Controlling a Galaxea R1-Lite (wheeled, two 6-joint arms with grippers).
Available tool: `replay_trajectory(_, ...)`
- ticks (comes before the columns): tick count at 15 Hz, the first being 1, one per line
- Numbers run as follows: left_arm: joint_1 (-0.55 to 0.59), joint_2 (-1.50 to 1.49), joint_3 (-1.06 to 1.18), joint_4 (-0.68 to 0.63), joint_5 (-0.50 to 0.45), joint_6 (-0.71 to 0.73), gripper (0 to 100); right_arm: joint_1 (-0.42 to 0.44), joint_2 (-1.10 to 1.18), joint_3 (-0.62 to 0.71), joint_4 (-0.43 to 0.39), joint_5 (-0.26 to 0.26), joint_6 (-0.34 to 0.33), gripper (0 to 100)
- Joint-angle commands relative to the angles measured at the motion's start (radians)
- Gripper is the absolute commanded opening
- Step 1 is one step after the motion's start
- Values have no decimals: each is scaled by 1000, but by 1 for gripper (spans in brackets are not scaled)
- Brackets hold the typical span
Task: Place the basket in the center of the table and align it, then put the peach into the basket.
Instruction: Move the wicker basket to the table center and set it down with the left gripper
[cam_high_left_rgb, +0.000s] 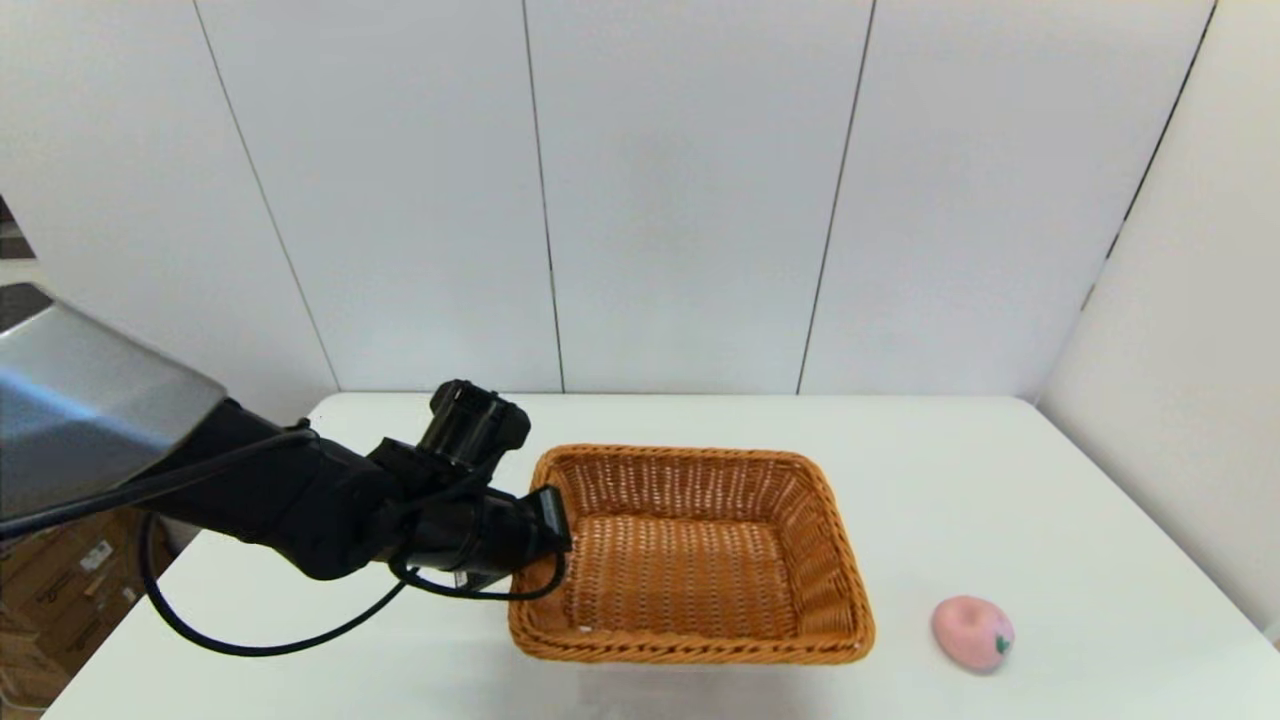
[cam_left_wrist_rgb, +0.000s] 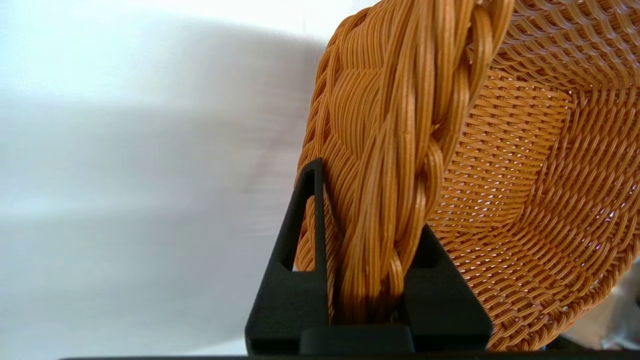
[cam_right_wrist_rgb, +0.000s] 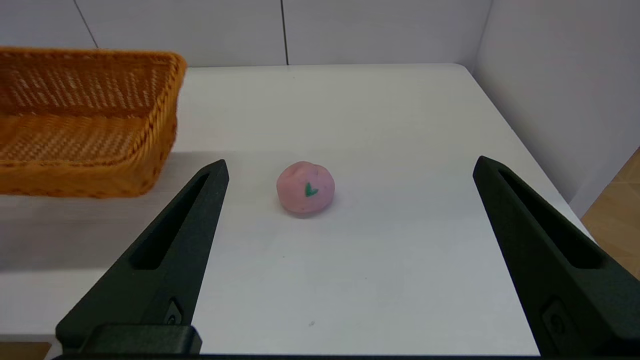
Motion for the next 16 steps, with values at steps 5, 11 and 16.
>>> replay_trajectory(5,-6,27,69,-18,-61,-72,0,0,0,0,0,0,0,100)
replay_trajectory(11,-3,37,98,-52,-12,-107,0,0,0,0,0,0,0,100)
replay_trajectory(16,-6,39,100,-50,-13,-109,0,0,0,0,0,0,0,100)
